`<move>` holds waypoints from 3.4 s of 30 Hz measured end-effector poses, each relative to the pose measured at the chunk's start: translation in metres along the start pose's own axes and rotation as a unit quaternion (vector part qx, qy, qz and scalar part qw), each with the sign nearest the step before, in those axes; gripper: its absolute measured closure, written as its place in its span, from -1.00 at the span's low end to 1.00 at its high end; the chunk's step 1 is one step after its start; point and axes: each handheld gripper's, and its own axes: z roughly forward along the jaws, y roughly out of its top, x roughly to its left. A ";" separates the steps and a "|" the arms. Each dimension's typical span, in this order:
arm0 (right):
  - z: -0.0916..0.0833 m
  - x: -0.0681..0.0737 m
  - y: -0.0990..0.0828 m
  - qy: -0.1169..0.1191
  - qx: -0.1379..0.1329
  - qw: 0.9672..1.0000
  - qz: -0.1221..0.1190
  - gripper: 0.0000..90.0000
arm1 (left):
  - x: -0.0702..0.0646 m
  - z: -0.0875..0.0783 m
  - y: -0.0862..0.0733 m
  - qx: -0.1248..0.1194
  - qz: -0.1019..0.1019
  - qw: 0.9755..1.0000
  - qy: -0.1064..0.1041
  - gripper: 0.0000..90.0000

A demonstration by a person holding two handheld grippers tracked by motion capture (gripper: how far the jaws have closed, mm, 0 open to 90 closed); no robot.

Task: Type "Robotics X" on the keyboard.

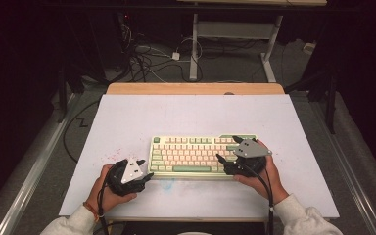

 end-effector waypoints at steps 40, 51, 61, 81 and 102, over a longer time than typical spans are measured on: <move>-0.050 0.008 -0.062 -0.017 0.038 0.999 0.007 -0.52 | 0.001 0.010 0.040 -0.002 0.001 0.998 -0.069 0.95; -0.046 0.011 -0.062 -0.012 0.051 0.999 -0.003 -0.52 | -0.003 0.024 0.060 0.014 0.023 0.996 -0.085 0.95; -0.045 0.012 -0.061 -0.010 0.052 0.999 -0.006 -0.51 | -0.003 0.039 0.075 0.029 0.033 0.994 -0.096 0.95; -0.042 0.013 -0.063 -0.003 0.062 0.998 -0.009 -0.51 | -0.002 0.067 0.092 0.054 0.044 0.992 -0.105 0.95; -0.041 0.013 -0.064 0.000 0.069 0.998 -0.013 -0.51 | -0.004 0.067 0.094 0.054 0.055 0.992 -0.098 0.94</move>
